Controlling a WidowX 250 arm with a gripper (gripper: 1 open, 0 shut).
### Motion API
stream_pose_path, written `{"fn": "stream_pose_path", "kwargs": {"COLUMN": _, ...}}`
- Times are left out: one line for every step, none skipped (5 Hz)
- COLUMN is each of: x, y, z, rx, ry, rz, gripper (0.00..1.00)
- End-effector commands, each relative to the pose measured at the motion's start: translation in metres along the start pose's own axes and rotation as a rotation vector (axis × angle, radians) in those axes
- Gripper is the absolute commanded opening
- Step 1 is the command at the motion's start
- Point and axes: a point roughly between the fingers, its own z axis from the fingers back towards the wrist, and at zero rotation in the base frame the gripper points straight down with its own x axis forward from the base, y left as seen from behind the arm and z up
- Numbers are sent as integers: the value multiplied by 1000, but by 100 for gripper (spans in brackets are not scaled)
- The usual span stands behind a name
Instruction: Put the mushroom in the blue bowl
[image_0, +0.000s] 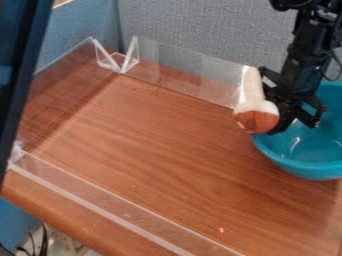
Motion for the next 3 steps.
{"fn": "stream_pose_path", "kwargs": {"x": 5, "y": 9, "z": 32, "rx": 18, "ry": -85, "rz": -12, "gripper": 0}}
{"fn": "stream_pose_path", "kwargs": {"x": 7, "y": 13, "z": 32, "rx": 14, "ry": -83, "rz": -21, "gripper": 0}}
{"fn": "stream_pose_path", "kwargs": {"x": 2, "y": 15, "z": 27, "rx": 8, "ry": -75, "rz": -9, "gripper": 0}}
